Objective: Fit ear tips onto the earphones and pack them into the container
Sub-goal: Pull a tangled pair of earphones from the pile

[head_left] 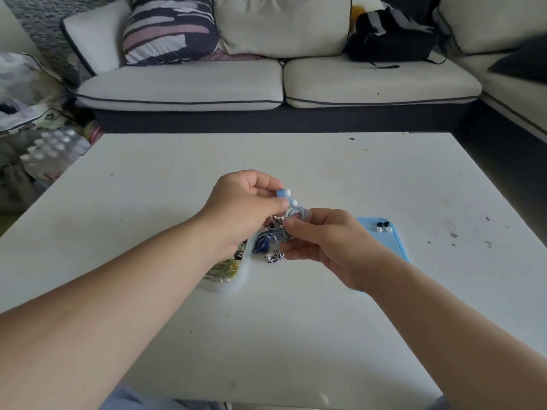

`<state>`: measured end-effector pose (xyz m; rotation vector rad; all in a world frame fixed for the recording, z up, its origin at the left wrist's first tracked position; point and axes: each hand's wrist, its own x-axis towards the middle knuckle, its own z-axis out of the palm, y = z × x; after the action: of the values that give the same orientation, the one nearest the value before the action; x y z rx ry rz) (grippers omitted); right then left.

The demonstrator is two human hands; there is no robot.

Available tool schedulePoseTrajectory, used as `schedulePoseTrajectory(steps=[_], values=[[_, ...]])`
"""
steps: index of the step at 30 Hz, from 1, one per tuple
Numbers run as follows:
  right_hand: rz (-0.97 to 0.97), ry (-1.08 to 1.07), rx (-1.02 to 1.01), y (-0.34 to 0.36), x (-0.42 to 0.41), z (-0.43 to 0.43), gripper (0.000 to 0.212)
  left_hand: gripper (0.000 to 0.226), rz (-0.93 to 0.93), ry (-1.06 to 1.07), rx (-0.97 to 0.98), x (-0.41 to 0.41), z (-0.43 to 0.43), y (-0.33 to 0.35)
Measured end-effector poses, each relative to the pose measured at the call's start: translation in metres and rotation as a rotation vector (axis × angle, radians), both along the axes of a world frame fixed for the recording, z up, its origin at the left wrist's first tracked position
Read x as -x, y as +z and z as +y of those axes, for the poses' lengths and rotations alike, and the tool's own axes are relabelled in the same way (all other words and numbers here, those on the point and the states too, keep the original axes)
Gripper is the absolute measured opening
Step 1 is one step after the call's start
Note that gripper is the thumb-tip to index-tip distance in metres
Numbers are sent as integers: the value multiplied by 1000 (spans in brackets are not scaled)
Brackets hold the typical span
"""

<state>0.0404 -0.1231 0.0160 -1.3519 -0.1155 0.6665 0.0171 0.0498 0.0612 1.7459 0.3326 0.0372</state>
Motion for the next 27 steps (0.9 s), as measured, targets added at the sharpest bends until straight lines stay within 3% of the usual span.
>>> schedulePoseTrajectory(steps=[6,9,11,16,19,22,27], values=[[-34,-57,109,-1,10,47,12,19,110,-62,-74,14,39,-6],[-37,104,-1,4,15,63,20,28,98,-55,-163,19,60,-10],[-33,144,-3,3,19,73,26,26,90,-47,-268,24,77,-13],[-88,-70,230,-2,17,75,20,26,159,-248,-662,31,102,-27],[-121,-79,260,-5,18,70,14,32,277,-423,-759,37,100,-34],[-157,-80,284,-7,17,65,12,44,270,-422,-821,35,102,-32],[-145,-84,352,-11,15,57,21,18,309,-449,-950,33,98,-25]])
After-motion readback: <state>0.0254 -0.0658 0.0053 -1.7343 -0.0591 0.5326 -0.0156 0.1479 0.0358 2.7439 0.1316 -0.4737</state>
